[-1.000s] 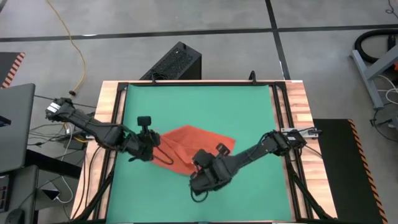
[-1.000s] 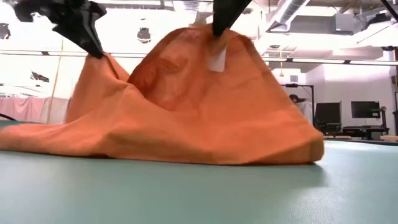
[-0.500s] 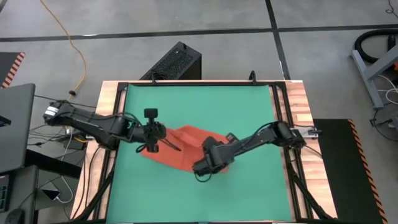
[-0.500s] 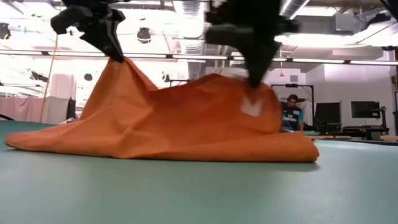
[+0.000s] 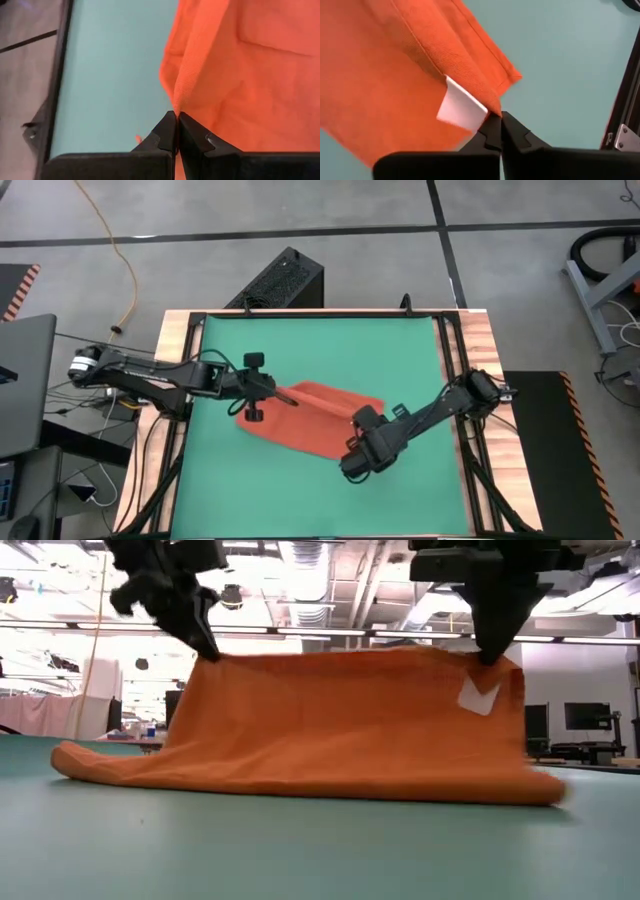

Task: Roll towel into tight, uniform cylinder
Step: Roll the orange towel

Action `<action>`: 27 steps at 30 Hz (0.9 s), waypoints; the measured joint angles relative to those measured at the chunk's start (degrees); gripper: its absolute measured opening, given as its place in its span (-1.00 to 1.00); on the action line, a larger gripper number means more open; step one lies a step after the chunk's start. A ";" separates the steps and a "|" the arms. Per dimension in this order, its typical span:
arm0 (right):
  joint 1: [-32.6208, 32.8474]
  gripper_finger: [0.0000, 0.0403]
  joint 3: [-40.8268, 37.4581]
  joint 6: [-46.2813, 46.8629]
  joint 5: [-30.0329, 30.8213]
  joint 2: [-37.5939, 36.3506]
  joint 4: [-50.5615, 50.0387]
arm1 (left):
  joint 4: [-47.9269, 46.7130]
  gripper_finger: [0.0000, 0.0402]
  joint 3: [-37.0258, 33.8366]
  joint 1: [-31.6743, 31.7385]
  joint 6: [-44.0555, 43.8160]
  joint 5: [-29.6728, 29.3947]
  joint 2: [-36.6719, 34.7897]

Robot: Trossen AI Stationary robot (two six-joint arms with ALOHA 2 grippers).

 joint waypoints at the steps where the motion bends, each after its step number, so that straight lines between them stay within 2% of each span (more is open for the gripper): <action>1: 0.01 -0.88 0.00 0.00 -0.01 0.01 -0.04 | 1.94 -1.00 -1.53 0.53 0.42 0.07 0.00; 6: -0.97 -0.71 0.00 -1.56 0.13 0.01 0.01 | 6.93 -1.00 -6.56 2.73 -0.86 -2.41 0.00; 10: -1.71 -0.56 0.00 -4.12 1.31 0.01 0.39 | 5.50 -0.97 -8.01 3.25 -2.34 -5.88 0.00; 14: -2.67 -0.33 0.00 -5.70 1.58 0.04 0.57 | 1.76 -0.85 -8.08 3.21 -4.64 -11.92 -0.02; 17: -3.20 -0.18 0.00 -6.00 2.08 0.04 0.85 | 0.87 -0.71 -8.08 3.19 -6.27 -10.19 -0.02; 19: -2.64 -0.10 0.00 -6.60 6.00 0.04 2.58 | 0.35 -0.59 -8.06 3.14 -6.11 -6.86 -0.04; 21: -0.56 -0.06 0.00 -11.06 12.39 0.04 7.03 | 0.20 -0.47 -8.06 3.12 -5.72 -4.29 -0.04; 23: 2.21 -0.04 0.00 -19.74 16.29 0.04 13.68 | 0.17 -0.33 -8.06 3.12 -5.73 -3.19 -0.04; 27: 7.21 -0.06 -0.56 -36.34 15.63 0.06 26.18 | -0.86 -0.08 -8.06 3.12 -6.31 -0.91 -0.04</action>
